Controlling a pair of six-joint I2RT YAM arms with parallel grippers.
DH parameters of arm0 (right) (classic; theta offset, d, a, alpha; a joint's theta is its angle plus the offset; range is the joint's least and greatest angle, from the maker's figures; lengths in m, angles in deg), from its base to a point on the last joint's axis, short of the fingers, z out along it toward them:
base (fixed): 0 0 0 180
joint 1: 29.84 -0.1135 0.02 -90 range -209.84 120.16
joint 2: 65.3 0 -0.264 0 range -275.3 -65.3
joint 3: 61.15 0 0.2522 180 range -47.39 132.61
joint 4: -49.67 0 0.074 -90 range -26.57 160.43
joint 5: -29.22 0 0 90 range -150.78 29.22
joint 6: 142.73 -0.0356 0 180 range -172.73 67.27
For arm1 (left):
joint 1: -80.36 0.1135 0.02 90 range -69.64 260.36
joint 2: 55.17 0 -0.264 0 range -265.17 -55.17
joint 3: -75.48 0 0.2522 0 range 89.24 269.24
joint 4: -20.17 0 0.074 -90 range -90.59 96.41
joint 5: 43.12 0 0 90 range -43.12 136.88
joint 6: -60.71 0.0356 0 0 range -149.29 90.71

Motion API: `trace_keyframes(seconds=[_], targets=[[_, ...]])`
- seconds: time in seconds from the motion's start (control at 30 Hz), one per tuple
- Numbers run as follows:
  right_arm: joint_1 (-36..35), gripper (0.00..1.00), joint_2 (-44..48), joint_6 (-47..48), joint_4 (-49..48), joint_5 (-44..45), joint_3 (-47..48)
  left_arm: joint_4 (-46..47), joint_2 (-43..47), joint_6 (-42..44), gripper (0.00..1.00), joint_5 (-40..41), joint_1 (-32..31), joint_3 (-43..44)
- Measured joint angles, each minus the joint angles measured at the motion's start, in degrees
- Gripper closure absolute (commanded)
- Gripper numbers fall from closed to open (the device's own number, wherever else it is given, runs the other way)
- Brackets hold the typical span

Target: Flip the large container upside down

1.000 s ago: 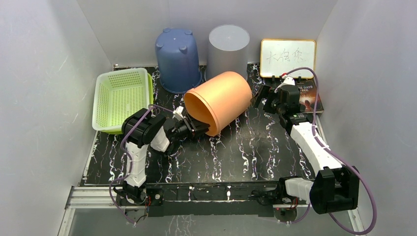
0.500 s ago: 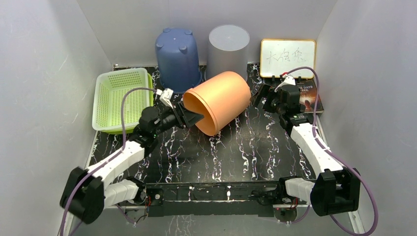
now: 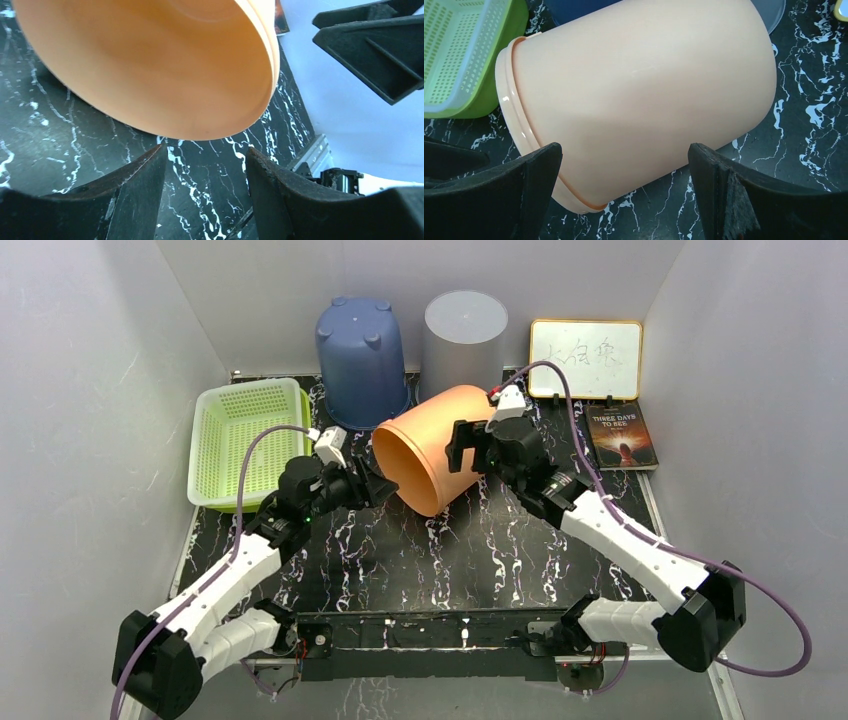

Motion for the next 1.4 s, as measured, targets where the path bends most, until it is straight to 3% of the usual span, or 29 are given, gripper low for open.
trace_keyframes(seconds=[0.43,0.63,0.77,0.9,1.07,1.17,1.27,1.4], targets=[[-21.42,0.03,-13.88,4.02,3.34,19.76,11.69,-13.29,7.17,2.58,0.43,7.89,0.0,0.0],[-21.86,0.04,-16.17,3.96,4.22,27.78,11.85,-16.5,9.81,3.26,0.43,8.35,0.0,0.0],[-21.55,0.11,-17.73,3.85,4.26,33.0,11.85,-18.32,12.09,3.58,0.43,8.72,0.0,0.0],[-21.73,0.24,-19.87,3.52,4.24,36.04,11.85,-19.61,14.1,3.65,0.43,9.27,0.0,0.0],[-22.62,0.63,-22.47,2.71,5.42,41.22,11.87,-21.29,15.65,3.67,0.43,10.01,0.0,0.0],[-23.58,0.96,-22.49,2.62,8.04,46.53,11.87,-22.29,16.41,3.74,0.43,10.38,0.0,0.0],[-23.65,1.0,-22.32,2.36,9.42,50.88,11.87,-23.58,17.25,3.96,0.43,10.82,0.0,0.22],[-24.74,1.0,-20.22,1.2,8.2,44.22,11.87,-26.32,18.23,4.35,0.43,11.93,0.0,2.67]])
